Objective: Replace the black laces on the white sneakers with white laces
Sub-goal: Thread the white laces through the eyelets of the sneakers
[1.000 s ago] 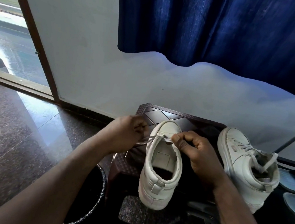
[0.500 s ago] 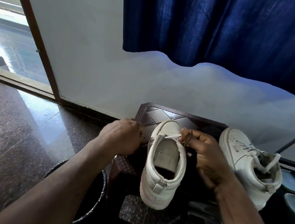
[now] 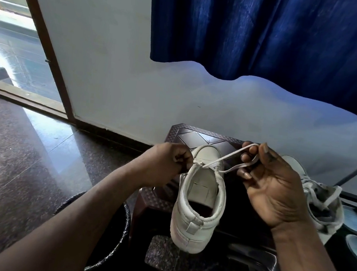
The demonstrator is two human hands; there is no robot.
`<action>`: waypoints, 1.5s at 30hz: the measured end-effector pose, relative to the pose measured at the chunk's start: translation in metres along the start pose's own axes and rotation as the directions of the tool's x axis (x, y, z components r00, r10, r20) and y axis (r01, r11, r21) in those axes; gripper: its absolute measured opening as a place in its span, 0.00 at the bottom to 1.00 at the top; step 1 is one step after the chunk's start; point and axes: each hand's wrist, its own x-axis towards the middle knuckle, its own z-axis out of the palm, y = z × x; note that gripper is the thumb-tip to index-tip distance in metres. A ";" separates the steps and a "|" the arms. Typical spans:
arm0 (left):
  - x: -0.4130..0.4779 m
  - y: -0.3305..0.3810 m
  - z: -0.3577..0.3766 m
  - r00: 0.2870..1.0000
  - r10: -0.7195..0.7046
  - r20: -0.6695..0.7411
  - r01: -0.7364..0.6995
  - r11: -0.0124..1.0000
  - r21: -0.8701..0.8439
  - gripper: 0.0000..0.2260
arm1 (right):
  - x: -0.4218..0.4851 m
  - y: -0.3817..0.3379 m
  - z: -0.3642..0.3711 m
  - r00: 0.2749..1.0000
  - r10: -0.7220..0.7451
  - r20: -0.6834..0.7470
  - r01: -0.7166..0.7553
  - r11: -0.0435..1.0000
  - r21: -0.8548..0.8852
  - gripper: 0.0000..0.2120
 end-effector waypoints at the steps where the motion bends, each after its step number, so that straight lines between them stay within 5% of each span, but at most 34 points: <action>1: 0.001 0.000 0.000 1.000 -0.003 0.008 0.003 1.000 0.022 0.10 | 0.000 0.001 -0.001 1.000 0.005 0.004 -0.005 1.000 0.008 0.03; 6: 0.004 -0.003 -0.001 0.999 0.027 0.020 -0.030 0.981 0.191 0.15 | 0.005 0.008 -0.006 0.999 -0.033 0.002 0.033 0.996 -0.082 0.04; 10: 0.004 -0.007 0.000 1.000 0.004 0.012 -0.006 0.979 0.203 0.16 | 0.006 0.012 -0.005 0.997 -0.071 0.035 0.074 0.993 -0.088 0.18; 14: 0.003 -0.006 0.000 1.000 0.016 0.011 -0.018 0.979 0.201 0.15 | 0.006 0.015 -0.002 0.993 -0.120 0.012 0.120 0.981 -0.150 0.05; 18: 0.004 -0.005 0.001 1.000 0.017 0.014 -0.020 0.975 0.220 0.15 | 0.005 0.016 0.001 0.980 -0.197 0.005 0.194 0.961 -0.197 0.08; 28: 0.000 -0.007 -0.007 0.999 -0.054 0.006 0.042 0.828 0.559 0.06 | 0.009 0.021 -0.004 1.000 0.014 -0.005 -0.014 0.999 -0.030 0.14; 32: 0.004 -0.013 -0.005 1.000 0.021 -0.010 -0.019 0.976 0.219 0.12 | 0.013 0.025 -0.007 1.000 0.031 0.006 -0.031 0.999 0.015 0.16; 36: 0.004 -0.011 0.001 0.996 0.084 -0.020 -0.085 0.994 -0.064 0.09 | 0.018 0.028 -0.010 1.000 0.002 -0.002 -0.002 1.000 0.021 0.13; 41: 0.006 -0.007 0.005 0.998 0.062 -0.004 -0.062 0.997 0.036 0.11 | 0.016 0.031 -0.007 0.999 -0.037 0.012 0.039 0.994 -0.105 0.16; 45: 0.002 -0.009 -0.007 0.998 0.015 0.059 -0.038 0.908 0.418 0.11 | 0.016 0.035 -0.008 0.998 -0.051 0.030 0.057 0.963 -0.263 0.20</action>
